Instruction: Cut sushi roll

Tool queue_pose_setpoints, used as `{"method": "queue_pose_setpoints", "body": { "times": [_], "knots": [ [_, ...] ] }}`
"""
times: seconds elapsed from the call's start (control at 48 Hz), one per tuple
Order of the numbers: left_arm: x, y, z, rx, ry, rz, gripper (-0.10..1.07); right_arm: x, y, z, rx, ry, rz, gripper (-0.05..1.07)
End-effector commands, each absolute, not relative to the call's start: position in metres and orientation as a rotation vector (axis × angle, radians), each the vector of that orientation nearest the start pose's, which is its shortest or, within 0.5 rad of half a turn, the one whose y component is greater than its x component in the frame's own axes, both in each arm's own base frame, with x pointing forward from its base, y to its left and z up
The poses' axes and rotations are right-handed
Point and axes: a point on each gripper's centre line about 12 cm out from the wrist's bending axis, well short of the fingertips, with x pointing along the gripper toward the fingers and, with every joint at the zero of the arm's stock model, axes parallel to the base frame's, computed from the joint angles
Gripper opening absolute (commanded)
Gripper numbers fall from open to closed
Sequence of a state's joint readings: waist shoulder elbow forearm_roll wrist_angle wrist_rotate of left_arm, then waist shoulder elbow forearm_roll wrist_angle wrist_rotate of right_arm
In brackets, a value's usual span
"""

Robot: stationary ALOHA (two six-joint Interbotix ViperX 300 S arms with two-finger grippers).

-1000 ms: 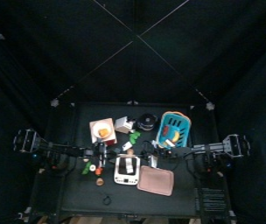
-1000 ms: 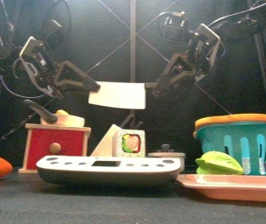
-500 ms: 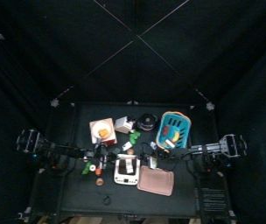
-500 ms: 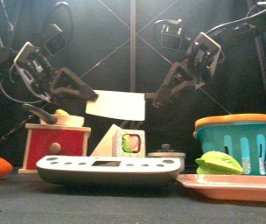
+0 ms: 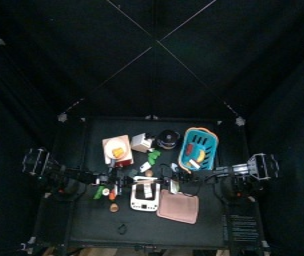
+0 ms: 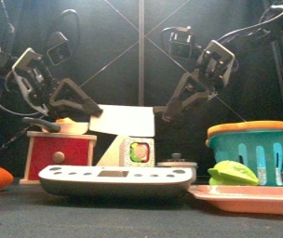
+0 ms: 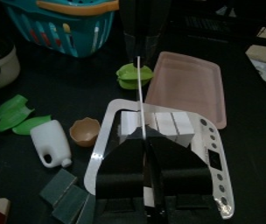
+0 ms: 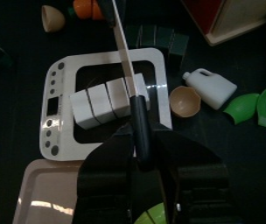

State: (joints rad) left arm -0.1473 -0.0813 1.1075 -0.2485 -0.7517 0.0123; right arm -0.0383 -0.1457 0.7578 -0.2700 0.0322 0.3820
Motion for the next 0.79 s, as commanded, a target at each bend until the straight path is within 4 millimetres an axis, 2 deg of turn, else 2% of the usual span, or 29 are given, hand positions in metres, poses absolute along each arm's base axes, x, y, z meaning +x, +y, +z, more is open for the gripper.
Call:
{"method": "queue_pose_setpoints", "body": {
  "times": [0.0,0.771],
  "knots": [
    [0.3066,-0.0297,0.1451,-0.123,0.265,0.04,0.3,0.3567,-0.0173,0.1999,0.123,0.606,-0.087,0.51],
    [0.31,-0.036,0.1394,-0.117,0.287,0.03,0.3,0.3569,-0.0189,0.1912,0.125,0.63,-0.092,0.51]
  ]
}}
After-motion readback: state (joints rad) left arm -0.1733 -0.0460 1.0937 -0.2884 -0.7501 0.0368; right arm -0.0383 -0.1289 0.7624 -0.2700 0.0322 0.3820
